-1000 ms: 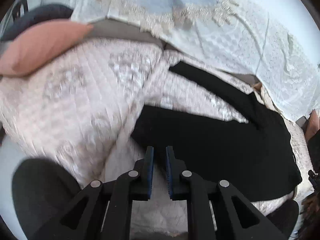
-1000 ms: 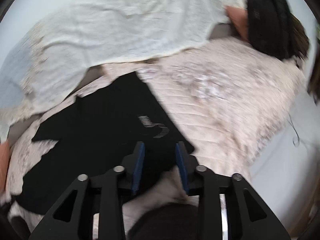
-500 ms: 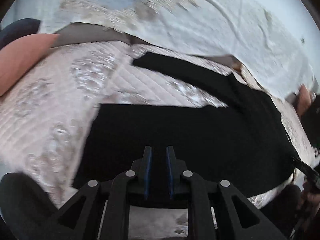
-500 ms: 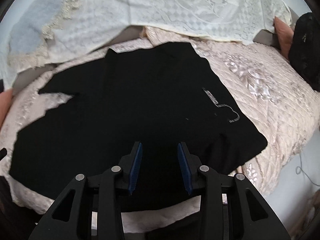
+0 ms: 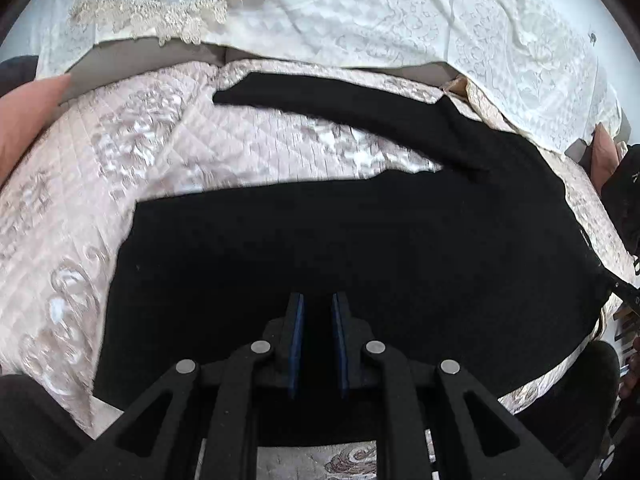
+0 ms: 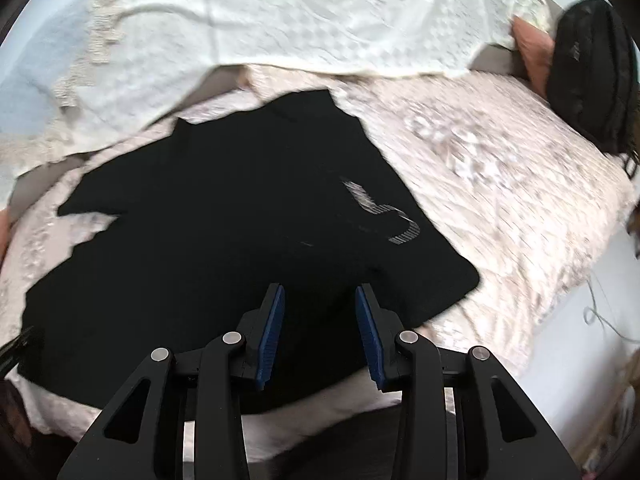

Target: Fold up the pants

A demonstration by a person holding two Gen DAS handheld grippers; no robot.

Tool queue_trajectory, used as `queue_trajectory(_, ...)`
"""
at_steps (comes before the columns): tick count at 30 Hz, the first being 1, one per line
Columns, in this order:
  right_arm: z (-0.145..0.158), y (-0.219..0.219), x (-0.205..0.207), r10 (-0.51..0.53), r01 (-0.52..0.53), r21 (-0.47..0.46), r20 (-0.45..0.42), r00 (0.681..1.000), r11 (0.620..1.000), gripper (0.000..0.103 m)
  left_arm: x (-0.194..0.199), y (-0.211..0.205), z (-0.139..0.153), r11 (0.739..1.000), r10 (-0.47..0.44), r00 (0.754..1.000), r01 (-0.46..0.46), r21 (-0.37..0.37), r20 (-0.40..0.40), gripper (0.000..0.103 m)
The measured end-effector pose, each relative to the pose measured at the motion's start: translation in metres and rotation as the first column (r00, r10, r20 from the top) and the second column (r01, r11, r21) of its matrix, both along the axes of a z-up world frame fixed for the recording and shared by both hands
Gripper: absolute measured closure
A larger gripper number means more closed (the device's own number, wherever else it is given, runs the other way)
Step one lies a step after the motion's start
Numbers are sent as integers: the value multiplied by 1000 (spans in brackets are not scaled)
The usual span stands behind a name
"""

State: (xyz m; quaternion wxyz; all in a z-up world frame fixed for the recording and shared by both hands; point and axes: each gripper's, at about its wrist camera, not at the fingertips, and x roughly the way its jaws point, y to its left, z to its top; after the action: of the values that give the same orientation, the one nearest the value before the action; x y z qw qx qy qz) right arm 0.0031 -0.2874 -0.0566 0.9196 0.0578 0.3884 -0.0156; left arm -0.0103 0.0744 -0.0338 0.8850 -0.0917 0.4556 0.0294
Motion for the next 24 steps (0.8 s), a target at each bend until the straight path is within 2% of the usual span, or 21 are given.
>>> queue_trajectory(6,10,49,5,145,-144,-17,25,989,989,65,-2,-4,27,1000,-17,997,16,15,74,87)
queue_trajectory(10,14,78,4,226,-225,-38,30,974,974,61,-5,-10,36,999,-39,994,38,10,98,87)
queue_trajectory(15,15,100,3,273,-271,-45,24,962,961,60,0,-13,41,999,-51,992,52,-4,111,87)
queue_trajectory(18,17,108,6,290,-288,-57,27,957,956,60,0,-13,44,998,-57,991,58,-9,122,76)
queue_trajectory(24,21,118,7,321,-319,-61,36,946,946,59,2,-14,43,997,-75,990,77,-9,120,74)
